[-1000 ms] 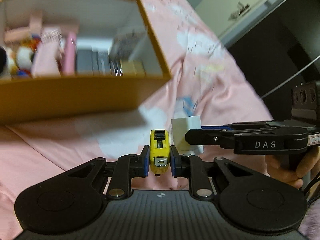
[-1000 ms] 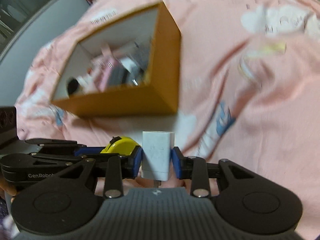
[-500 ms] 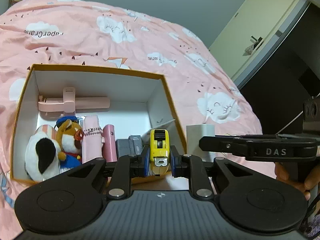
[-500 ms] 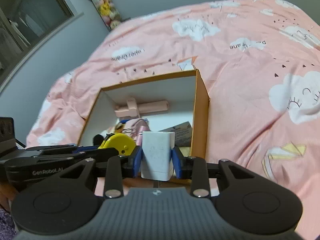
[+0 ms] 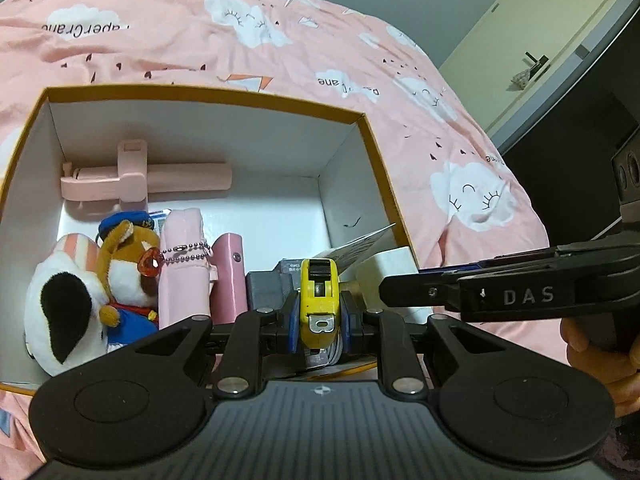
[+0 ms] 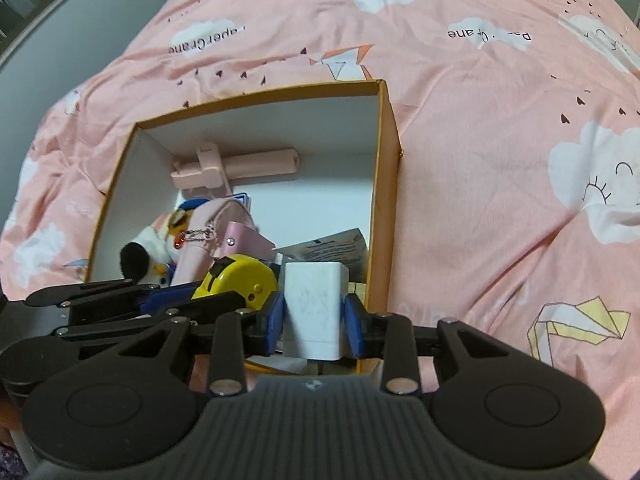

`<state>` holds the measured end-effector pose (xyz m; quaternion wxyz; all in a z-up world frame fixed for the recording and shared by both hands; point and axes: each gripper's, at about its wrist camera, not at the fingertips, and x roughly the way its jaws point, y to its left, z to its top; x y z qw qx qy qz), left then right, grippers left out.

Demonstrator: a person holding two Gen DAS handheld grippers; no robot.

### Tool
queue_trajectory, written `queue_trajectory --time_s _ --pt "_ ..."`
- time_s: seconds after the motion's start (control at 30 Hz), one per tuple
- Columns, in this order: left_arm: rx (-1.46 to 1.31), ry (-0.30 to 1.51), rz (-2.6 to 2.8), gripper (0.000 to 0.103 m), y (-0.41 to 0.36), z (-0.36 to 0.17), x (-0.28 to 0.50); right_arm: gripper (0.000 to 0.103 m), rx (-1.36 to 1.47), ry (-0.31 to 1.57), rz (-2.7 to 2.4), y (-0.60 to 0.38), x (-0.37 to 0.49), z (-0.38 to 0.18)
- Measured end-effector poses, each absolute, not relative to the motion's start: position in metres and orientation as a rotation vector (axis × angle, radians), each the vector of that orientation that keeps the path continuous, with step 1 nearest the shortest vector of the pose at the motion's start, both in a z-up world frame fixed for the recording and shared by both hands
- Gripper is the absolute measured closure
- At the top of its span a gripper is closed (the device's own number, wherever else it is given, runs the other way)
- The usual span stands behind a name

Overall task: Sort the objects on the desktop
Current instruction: 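Lift the tape measure and charger and lower them into the orange box, then open both grippers to release the tape measure and charger in the box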

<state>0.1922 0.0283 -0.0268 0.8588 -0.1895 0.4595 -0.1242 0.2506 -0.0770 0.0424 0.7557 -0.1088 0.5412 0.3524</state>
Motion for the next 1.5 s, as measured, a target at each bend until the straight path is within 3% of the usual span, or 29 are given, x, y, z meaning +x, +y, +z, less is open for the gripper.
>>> queue_trajectory --time_s 0.67,0.93,1.33,1.5 --pt "-0.525 1.034 -0.245 0.081 0.037 -0.05 0.199 0.067 -0.313 1.168 0.717 -0.063 0.251 0.039" --pt "-0.467 0.948 -0.181 0.081 0.039 -0.028 0.181 0.061 -0.267 1.123 0.748 -0.079 0.241 0.049" --pt "-0.228 0.83 -0.019 0.08 0.009 0.0 0.139 0.051 -0.315 0.834 0.757 -0.113 0.183 0.051" --pt "-0.154 0.803 0.011 0.066 0.002 0.01 0.119 0.047 -0.282 0.769 0.737 -0.121 0.17 0.051"
